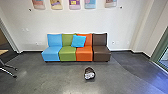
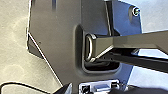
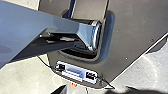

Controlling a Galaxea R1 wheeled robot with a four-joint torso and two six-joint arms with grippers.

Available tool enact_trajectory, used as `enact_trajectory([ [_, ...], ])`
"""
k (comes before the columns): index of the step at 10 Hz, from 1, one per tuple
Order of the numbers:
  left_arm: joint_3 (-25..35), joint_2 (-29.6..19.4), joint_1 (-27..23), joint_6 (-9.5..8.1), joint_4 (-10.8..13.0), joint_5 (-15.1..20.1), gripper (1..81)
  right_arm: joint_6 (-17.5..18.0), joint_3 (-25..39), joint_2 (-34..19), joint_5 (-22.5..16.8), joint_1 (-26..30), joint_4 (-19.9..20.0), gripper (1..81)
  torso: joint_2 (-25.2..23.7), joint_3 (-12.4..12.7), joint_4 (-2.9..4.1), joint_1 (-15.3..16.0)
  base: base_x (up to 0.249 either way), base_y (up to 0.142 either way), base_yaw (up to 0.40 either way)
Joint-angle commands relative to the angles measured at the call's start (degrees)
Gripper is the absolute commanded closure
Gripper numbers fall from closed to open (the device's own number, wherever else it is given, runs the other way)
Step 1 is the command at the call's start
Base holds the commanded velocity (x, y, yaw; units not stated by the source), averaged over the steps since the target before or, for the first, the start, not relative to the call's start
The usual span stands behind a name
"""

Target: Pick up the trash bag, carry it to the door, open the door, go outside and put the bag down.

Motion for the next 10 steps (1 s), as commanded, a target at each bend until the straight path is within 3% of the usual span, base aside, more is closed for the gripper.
enact_trajectory([
  [1,0.35,-0.24,-1.94,0.36,-0.26,3.58,1.0,-0.23,0.68,0.05,-3.76,1.87,-0.28,1.0,0.00,0.00,0.00,0.05,0.148,-0.063,0.000],
  [10,0.35,-0.07,-1.94,0.36,-0.26,3.58,1.0,-0.23,0.68,-0.04,-3.76,1.95,-0.28,1.0,0.00,0.00,0.00,0.05,0.148,-0.074,0.000],
])
